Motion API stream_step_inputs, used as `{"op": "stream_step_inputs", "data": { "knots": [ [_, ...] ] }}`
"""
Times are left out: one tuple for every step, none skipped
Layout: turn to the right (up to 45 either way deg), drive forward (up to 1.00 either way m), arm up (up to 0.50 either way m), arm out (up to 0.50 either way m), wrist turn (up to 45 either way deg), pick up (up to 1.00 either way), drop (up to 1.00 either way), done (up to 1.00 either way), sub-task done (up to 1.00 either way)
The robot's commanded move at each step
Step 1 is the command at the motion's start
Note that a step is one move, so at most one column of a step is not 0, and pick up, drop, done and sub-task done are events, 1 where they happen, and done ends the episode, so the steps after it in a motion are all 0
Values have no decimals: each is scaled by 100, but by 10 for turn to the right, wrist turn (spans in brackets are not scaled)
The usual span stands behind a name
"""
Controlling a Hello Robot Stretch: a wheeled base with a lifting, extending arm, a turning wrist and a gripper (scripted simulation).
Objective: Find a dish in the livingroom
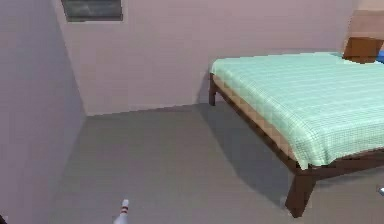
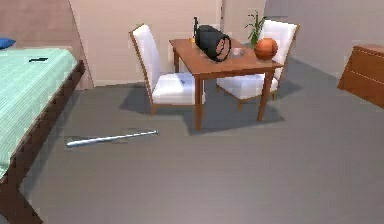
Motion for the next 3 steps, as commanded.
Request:
{"op": "stream_step_inputs", "data": {
  "knots": [
    [450, 0, 0, 0, 0, 0, 0, 0, 0],
    [30, 0, 0, 0, 0, 0, 0, 0, 0],
    [0, 30, 0, 0, 0, 0, 0, 0, 0]
  ]
}}
